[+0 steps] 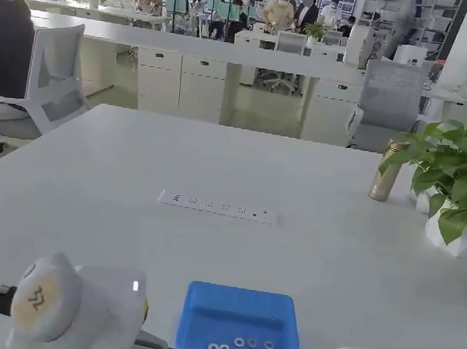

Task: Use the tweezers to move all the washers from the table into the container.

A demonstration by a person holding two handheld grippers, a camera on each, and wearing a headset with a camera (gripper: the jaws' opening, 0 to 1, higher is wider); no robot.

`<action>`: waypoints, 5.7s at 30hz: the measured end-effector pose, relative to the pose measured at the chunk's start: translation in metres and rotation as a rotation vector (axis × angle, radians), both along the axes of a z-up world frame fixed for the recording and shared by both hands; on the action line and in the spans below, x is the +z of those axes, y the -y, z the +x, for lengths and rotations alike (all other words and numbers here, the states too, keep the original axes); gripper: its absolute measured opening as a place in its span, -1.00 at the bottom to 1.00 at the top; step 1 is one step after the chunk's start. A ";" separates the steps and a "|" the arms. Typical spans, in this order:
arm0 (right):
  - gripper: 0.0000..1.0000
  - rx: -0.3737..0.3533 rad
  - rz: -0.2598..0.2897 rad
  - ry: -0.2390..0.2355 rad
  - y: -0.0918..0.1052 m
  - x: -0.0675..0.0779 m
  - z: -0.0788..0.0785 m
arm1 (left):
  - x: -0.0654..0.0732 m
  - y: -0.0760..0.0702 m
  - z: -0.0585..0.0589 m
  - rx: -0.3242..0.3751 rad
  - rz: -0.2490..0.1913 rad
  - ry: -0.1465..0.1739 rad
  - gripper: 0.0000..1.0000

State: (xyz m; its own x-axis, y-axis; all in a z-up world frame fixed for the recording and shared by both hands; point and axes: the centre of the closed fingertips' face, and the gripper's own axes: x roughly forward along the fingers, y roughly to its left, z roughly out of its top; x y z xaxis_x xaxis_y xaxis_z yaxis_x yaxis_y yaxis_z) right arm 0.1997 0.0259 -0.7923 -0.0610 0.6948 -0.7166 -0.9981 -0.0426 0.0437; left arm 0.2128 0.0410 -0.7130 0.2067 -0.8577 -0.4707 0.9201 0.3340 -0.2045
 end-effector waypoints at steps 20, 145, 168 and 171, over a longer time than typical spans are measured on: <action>-0.93 0.033 -0.072 0.075 -0.003 -0.005 -0.004 | -0.024 0.025 -0.017 -0.158 0.164 0.057 -0.97; 0.56 -0.698 0.038 0.007 0.093 -0.013 0.018 | -0.145 -0.048 -0.008 -0.331 0.940 -0.077 -1.00; 0.61 -0.726 0.029 -0.022 0.096 -0.018 0.018 | -0.148 -0.062 -0.016 -0.306 0.994 -0.112 -1.00; 0.63 -0.724 0.036 -0.015 0.096 -0.016 0.019 | -0.144 -0.066 -0.018 -0.261 0.947 -0.131 -1.00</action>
